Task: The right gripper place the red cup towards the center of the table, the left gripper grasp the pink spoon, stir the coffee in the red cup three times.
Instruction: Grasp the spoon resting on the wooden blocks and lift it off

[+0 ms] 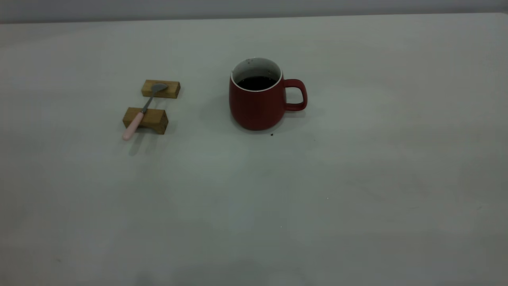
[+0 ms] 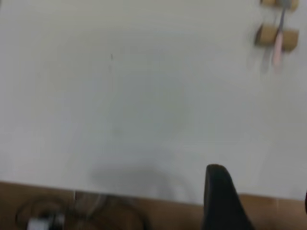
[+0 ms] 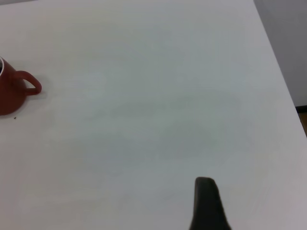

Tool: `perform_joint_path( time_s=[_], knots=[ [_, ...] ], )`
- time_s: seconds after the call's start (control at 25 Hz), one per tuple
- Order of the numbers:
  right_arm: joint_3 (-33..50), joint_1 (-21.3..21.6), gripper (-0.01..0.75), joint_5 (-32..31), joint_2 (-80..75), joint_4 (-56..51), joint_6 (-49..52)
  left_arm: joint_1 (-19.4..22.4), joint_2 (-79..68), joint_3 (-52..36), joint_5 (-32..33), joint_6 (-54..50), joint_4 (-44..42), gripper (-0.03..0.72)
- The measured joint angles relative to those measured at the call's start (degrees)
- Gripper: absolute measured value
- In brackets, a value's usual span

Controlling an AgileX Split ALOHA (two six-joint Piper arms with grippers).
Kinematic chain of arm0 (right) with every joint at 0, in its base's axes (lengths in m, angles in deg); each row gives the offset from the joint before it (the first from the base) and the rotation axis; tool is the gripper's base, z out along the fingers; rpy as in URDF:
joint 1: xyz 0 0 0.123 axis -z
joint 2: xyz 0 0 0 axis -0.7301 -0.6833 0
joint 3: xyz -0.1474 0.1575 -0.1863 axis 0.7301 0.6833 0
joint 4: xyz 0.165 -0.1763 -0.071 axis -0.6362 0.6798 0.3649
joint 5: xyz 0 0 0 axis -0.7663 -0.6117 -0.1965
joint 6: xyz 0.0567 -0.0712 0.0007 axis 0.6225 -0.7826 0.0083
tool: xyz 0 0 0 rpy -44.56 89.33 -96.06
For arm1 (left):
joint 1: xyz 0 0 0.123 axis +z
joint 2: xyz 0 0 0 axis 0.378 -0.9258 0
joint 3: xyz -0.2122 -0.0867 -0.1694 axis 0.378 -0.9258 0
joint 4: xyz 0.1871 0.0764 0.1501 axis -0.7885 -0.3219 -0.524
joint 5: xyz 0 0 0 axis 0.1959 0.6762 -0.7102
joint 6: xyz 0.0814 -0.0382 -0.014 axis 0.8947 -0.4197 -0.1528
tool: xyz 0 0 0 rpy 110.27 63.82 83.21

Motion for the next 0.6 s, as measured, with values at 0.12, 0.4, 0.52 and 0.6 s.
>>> perform_joint_path(
  time_s=[0.12,0.4,0.52,0.6],
  knots=[
    [0.0,0.0,0.551,0.0,0.0,0.0,0.0,0.0,-13.1,0.6,-3.5,-0.3,1.7,0.498],
    [0.0,0.0,0.551,0.0,0.0,0.0,0.0,0.0,-36.6,5.0,-13.9,3.6,7.7,0.5],
    [0.0,0.0,0.551,0.0,0.0,0.0,0.0,0.0,-43.5,7.5,-18.0,7.3,11.5,0.5],
    [0.0,0.0,0.551,0.0,0.0,0.0,0.0,0.0,-48.2,9.6,-20.0,9.0,13.3,0.501]
  ],
)
